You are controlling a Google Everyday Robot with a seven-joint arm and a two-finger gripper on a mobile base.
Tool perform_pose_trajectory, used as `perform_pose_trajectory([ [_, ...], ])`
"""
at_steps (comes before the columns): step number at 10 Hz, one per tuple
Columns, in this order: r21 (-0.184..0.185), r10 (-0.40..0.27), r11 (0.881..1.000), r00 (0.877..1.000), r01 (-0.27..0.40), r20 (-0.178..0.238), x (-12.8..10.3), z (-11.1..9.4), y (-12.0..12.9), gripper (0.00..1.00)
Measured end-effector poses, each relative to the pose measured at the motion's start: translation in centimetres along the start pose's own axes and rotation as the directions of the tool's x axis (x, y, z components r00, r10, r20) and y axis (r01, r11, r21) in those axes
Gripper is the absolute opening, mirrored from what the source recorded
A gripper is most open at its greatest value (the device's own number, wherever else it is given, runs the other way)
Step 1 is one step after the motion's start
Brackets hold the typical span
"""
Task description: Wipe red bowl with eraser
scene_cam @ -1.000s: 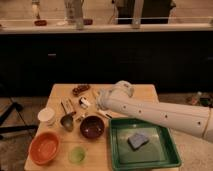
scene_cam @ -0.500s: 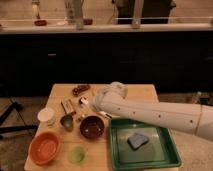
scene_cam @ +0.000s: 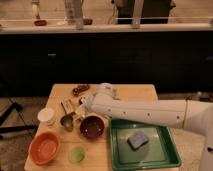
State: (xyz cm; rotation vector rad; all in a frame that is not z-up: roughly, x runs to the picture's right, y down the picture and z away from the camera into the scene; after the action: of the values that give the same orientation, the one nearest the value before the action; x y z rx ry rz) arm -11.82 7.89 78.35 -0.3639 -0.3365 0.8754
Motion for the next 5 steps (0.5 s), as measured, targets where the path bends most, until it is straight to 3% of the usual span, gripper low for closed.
perform_pose_trajectory([
  [5,-0.025,0.004,1.0,1.0,-0.004,-0.01,-3.1,2.8,1.5,0.8],
])
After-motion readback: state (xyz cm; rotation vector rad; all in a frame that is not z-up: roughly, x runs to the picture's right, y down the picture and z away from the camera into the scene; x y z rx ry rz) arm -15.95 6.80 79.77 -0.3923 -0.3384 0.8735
